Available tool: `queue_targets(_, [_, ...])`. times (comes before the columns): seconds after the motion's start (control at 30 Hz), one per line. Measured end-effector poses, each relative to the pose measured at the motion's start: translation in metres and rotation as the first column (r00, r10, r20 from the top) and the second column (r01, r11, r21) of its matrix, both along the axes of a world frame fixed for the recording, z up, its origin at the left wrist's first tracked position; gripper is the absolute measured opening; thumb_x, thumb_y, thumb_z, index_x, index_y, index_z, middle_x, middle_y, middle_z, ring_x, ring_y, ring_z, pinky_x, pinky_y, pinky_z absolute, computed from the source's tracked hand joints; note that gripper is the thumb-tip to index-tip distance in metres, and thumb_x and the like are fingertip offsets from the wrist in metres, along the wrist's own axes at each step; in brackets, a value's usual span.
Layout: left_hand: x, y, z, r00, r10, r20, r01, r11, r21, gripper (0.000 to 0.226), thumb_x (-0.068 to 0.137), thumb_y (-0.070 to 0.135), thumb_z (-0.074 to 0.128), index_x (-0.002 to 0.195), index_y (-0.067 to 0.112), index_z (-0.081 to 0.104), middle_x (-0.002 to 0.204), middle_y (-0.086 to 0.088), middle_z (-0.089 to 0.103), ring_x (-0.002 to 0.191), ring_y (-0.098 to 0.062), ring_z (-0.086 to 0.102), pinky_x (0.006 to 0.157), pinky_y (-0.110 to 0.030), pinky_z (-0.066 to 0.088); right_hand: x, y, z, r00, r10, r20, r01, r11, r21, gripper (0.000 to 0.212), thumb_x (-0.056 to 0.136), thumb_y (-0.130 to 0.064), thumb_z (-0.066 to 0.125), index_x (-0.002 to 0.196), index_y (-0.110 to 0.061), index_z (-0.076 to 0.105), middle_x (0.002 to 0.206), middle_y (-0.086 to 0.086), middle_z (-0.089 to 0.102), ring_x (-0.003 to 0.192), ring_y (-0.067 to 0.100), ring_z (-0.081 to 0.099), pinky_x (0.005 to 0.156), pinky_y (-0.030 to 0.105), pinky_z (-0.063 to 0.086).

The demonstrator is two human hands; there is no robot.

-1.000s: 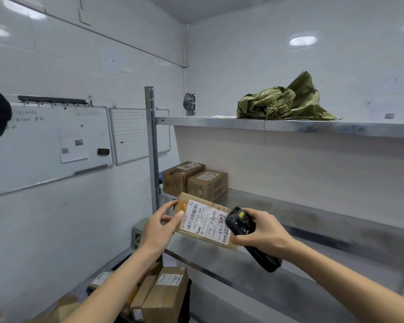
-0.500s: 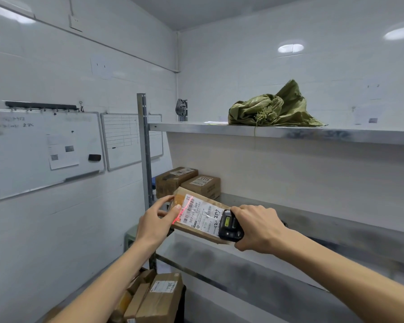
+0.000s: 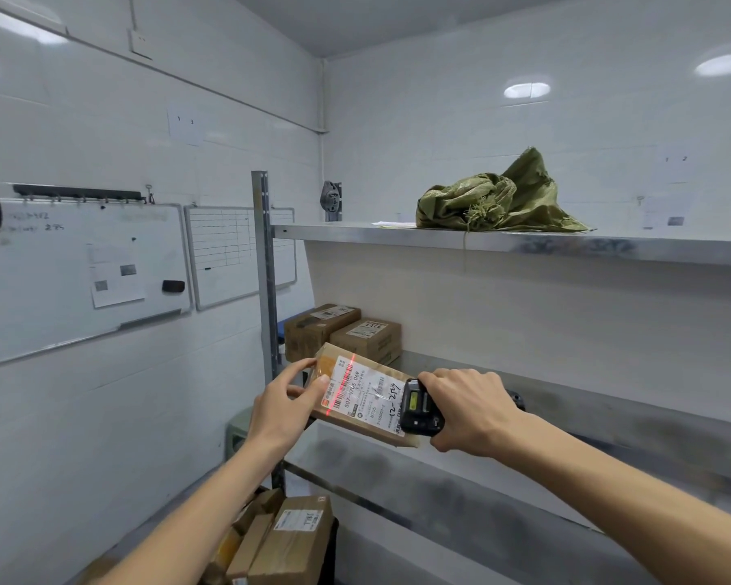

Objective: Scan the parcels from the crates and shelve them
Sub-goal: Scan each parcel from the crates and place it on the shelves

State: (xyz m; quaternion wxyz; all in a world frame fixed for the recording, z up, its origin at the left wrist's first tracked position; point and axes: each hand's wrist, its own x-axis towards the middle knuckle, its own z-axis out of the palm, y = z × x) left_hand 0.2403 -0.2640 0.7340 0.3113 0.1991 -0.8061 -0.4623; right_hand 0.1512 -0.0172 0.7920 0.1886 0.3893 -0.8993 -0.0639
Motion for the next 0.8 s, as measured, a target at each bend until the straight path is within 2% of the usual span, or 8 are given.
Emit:
queue_targets(0.27, [0.001, -0.006, 0.002, 1.000, -0.010, -0.001, 0.010, 1.000, 0.013, 0.046, 0.093, 0.052, 0.062, 0.137, 0.043, 0.052, 0.099, 0.007, 0.069, 0.099, -0.017, 0.067, 0.093, -0.050, 0.057, 0.003, -0.004, 0.003, 1.000, 0.001, -0.017, -0.002, 1.000, -0.022, 0.055, 0.074, -0.037, 0.078, 0.121, -0.024, 0.052, 0.112, -0.005, 0.064, 0.101, 0.026, 0.064, 0.067, 0.033, 0.037])
queue_targets(0.33, [0.000, -0.007, 0.001, 1.000, -0.017, -0.001, 0.017, 0.999, 0.030, 0.048, 0.093, 0.053, 0.061, 0.139, 0.045, 0.048, 0.100, 0.006, 0.070, 0.101, -0.018, 0.067, 0.095, -0.053, 0.055, 0.003, -0.004, 0.004, 0.998, -0.010, 0.059, 0.015, 0.997, -0.077, 0.055, 0.071, -0.042, 0.079, 0.117, -0.025, 0.053, 0.110, -0.006, 0.064, 0.097, 0.025, 0.064, 0.065, 0.032, 0.037])
queue_targets(0.4, [-0.001, -0.009, -0.001, 1.000, -0.029, -0.001, 0.029, 0.996, 0.078, 0.053, 0.095, 0.052, 0.059, 0.144, 0.047, 0.041, 0.100, 0.004, 0.071, 0.103, -0.020, 0.067, 0.098, -0.055, 0.053, 0.001, -0.003, 0.002, 0.979, -0.037, 0.200, 0.072, 0.983, -0.172, 0.059, 0.066, -0.049, 0.079, 0.114, -0.028, 0.054, 0.106, -0.008, 0.065, 0.095, 0.024, 0.064, 0.066, 0.033, 0.042])
queue_targets(0.47, [-0.002, -0.009, -0.003, 0.998, -0.053, -0.018, 0.055, 0.985, 0.161, 0.056, 0.094, 0.054, 0.060, 0.144, 0.055, 0.034, 0.107, 0.003, 0.071, 0.106, -0.021, 0.067, 0.099, -0.056, 0.052, -0.001, -0.001, -0.003, 0.924, -0.034, 0.381, 0.147, 0.951, -0.271, 0.058, 0.061, -0.056, 0.081, 0.108, -0.031, 0.057, 0.100, -0.009, 0.068, 0.091, 0.021, 0.065, 0.068, 0.034, 0.048])
queue_targets(0.57, [-0.004, -0.006, -0.006, 0.991, -0.122, -0.063, 0.135, 0.949, 0.287, 0.058, 0.095, 0.049, 0.061, 0.141, 0.064, 0.029, 0.120, 0.004, 0.068, 0.107, -0.021, 0.069, 0.096, -0.056, 0.055, -0.004, 0.002, -0.014, 0.814, 0.085, 0.575, 0.188, 0.897, -0.399, 0.050, 0.059, -0.056, 0.085, 0.097, -0.032, 0.063, 0.090, -0.011, 0.070, 0.084, 0.011, 0.067, 0.074, 0.033, 0.057])
queue_targets(0.63, [-0.005, -0.005, -0.007, 0.984, -0.171, -0.049, 0.178, 0.938, 0.299, 0.057, 0.097, 0.044, 0.060, 0.141, 0.063, 0.029, 0.119, 0.004, 0.068, 0.106, -0.020, 0.068, 0.097, -0.054, 0.055, -0.003, 0.005, -0.018, 0.788, 0.131, 0.601, 0.200, 0.869, -0.453, 0.047, 0.062, -0.050, 0.088, 0.100, -0.032, 0.068, 0.088, -0.012, 0.073, 0.082, 0.007, 0.069, 0.076, 0.028, 0.057])
queue_targets(0.8, [-0.007, -0.003, -0.009, 0.965, -0.259, -0.045, 0.261, 0.922, 0.286, 0.044, 0.098, 0.035, 0.061, 0.132, 0.052, 0.038, 0.111, -0.001, 0.069, 0.102, -0.022, 0.069, 0.091, -0.050, 0.059, -0.008, 0.015, -0.019, 0.797, 0.158, 0.584, 0.221, 0.823, -0.524, 0.047, 0.066, -0.042, 0.091, 0.108, -0.032, 0.072, 0.087, -0.015, 0.074, 0.080, 0.004, 0.069, 0.067, 0.017, 0.052])
